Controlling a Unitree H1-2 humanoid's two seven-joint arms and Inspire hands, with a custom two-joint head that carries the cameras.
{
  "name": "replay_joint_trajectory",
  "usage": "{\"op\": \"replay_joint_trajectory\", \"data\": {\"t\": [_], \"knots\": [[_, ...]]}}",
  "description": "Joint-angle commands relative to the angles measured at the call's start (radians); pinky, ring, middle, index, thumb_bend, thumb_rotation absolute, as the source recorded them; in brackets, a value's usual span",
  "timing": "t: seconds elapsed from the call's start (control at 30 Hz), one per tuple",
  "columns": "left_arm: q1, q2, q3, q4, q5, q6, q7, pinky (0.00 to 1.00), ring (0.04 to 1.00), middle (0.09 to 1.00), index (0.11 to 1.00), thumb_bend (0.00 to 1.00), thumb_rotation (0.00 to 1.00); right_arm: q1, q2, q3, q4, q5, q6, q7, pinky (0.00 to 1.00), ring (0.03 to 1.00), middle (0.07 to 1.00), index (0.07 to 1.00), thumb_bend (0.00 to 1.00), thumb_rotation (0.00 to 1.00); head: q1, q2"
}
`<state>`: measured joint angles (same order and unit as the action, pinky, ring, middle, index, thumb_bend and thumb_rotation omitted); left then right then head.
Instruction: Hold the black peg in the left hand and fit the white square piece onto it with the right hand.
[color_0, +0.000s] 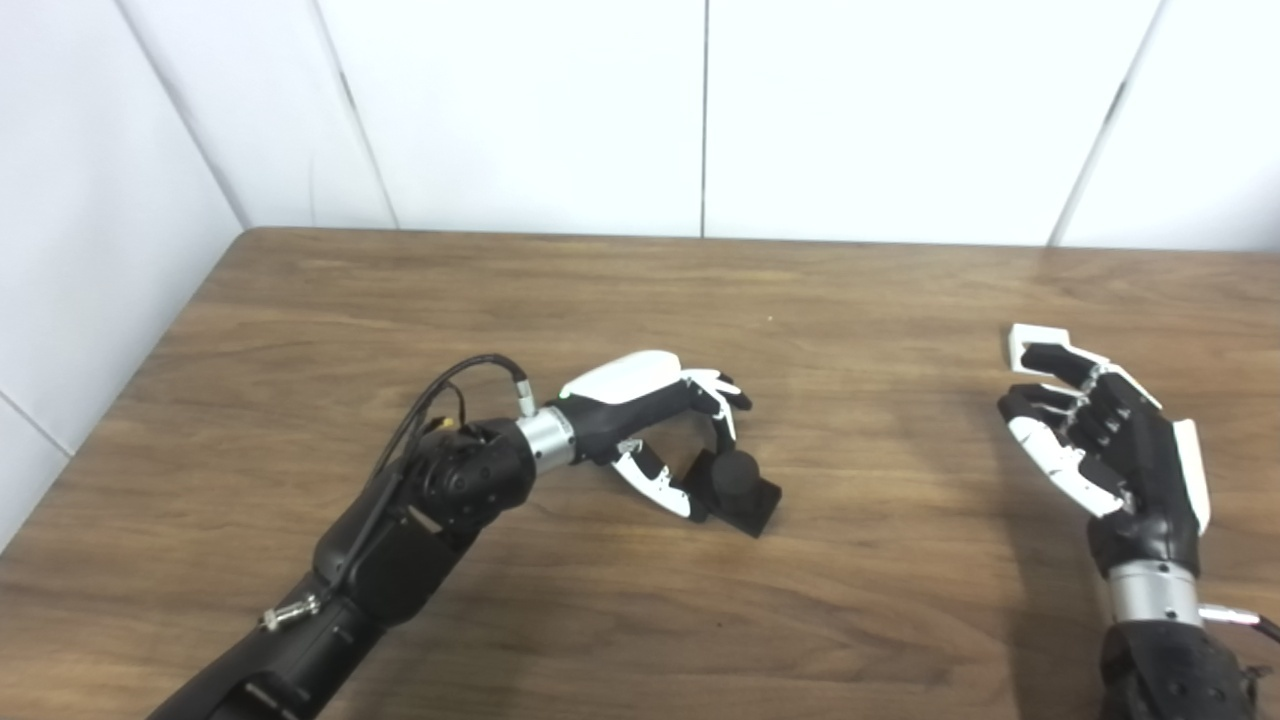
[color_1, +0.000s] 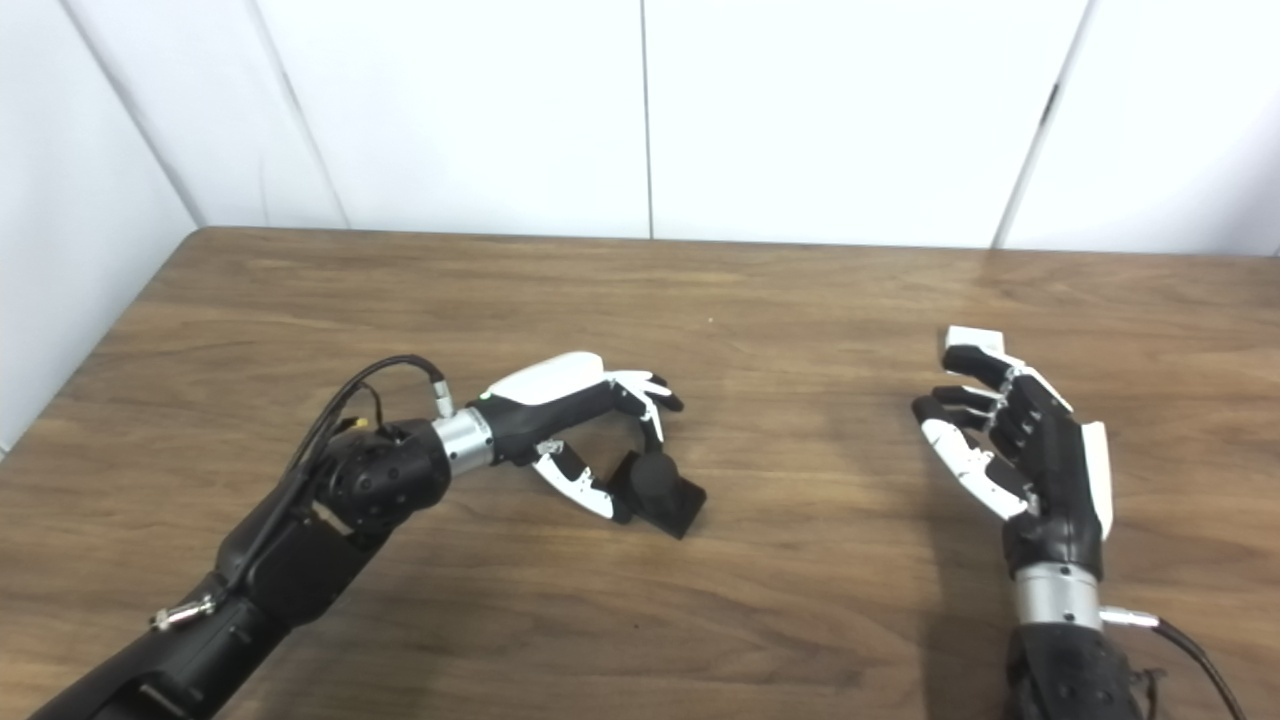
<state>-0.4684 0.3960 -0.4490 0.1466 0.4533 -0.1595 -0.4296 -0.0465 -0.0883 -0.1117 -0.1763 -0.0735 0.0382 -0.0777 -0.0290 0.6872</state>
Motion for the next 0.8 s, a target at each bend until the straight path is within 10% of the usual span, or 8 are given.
{"op": "replay_joint_trajectory", "data": {"t": [0.0, 0.27, 0.77], "knots": [[0.002, 0.033, -0.006, 0.002, 0.015, -0.031, -0.024, 0.92, 0.949, 0.88, 0.491, 0.52, 0.09, -0.022, 0.015, 0.005, -0.041, -0.001, -0.019, -0.009, 0.59, 0.641, 0.733, 0.685, 0.5, 0.18, -0.066, -0.003], [0.018, 0.075, 0.02, 0.051, -0.029, -0.11, -0.026, 0.89, 0.935, 0.868, 0.491, 0.52, 0.08, -0.054, 0.066, 0.046, 0.003, -0.054, -0.049, -0.037, 0.58, 0.644, 0.737, 0.686, 0.54, 0.25, -0.342, -0.036], [0.016, 0.066, 0.029, 0.091, -0.037, -0.156, -0.025, 0.87, 0.93, 0.866, 0.492, 0.52, 0.08, -0.094, 0.051, 0.041, 0.016, -0.08, -0.067, -0.056, 0.58, 0.651, 0.731, 0.679, 0.53, 0.26, -0.336, -0.057]]}}
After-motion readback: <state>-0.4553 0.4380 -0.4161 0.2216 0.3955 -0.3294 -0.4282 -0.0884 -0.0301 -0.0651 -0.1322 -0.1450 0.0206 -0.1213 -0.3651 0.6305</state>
